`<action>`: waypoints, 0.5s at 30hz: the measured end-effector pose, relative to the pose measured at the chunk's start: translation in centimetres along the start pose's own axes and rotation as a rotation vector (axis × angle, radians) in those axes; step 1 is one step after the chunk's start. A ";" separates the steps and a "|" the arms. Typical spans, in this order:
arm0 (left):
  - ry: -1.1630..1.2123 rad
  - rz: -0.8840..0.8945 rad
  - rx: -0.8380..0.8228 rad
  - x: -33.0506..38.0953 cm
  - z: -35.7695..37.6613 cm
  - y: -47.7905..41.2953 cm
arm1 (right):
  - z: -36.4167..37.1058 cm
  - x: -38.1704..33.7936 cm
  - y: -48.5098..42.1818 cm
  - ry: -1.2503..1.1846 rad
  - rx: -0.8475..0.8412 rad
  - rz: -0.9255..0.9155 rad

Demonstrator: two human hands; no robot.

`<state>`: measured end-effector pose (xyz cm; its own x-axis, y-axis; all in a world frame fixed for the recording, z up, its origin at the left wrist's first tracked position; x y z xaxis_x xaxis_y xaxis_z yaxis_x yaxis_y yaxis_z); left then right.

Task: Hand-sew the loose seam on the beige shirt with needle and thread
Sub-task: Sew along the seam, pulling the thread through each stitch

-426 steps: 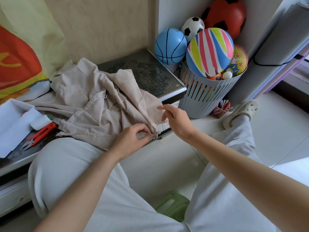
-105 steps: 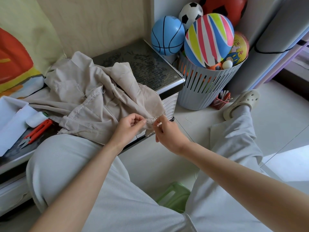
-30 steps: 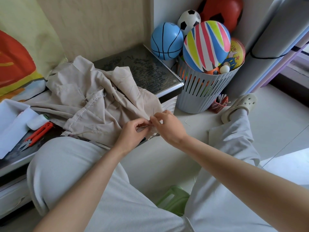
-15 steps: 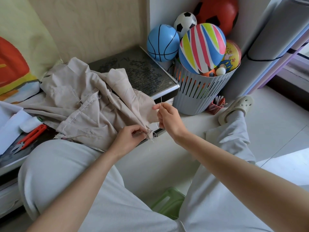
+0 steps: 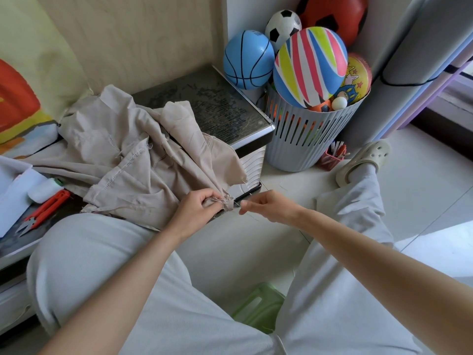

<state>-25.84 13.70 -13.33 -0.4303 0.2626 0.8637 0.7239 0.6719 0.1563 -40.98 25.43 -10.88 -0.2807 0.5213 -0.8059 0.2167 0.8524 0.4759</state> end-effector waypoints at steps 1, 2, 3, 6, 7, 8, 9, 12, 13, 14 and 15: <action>0.004 0.003 -0.002 0.0 0.0 0.0 | 0.2 -0.3 0.2 -0.026 -0.027 -0.024; 0.010 0.001 -0.007 0.0 0.0 0.0 | 0.2 -0.6 0.3 -0.068 -0.031 -0.041; 0.015 -0.001 -0.008 0.0 0.0 0.1 | 0.2 -0.9 0.4 -0.123 -0.018 -0.053; 0.013 -0.001 -0.005 0.1 -0.1 0.2 | -0.3 -1.3 0.2 -0.285 0.075 -0.064; 0.007 -0.002 -0.007 0.1 -0.1 0.2 | -0.3 -1.4 0.1 -0.329 0.107 -0.051; 0.002 -0.002 -0.011 0.1 -0.2 0.3 | -0.3 -1.4 0.0 -0.371 0.126 -0.034; -0.007 0.005 -0.010 0.1 -0.2 0.2 | -0.3 -1.3 -0.2 -0.413 0.130 -0.017; -0.048 0.015 -0.003 -0.3 -0.1 0.2 | 0.1 -1.4 -0.3 -0.607 0.096 -0.009; -0.060 0.015 0.002 -0.4 -0.1 0.1 | 0.1 -1.5 -0.2 -0.698 0.087 -0.011; -0.065 0.015 0.008 -0.5 -0.1 0.2 | 0.0 -1.8 -0.2 -0.801 0.084 -0.010; -0.066 0.017 0.011 -0.6 -0.2 0.2 | -0.2 -1.9 -0.3 -0.895 0.087 -0.009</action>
<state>-25.39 13.55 -13.71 -0.4532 0.3189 0.8324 0.7257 0.6742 0.1368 -40.73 24.22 -9.40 0.5427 0.2565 -0.7998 0.2987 0.8310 0.4693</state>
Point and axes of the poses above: each hand's wrist, its own y-axis away from the middle knuckle, its own z-axis out of the palm, x = y × z, the point moved 2 cm from there along -y, towards the middle knuckle, and after that the axes turned 5 degrees about -y, right-handed, at the moved point
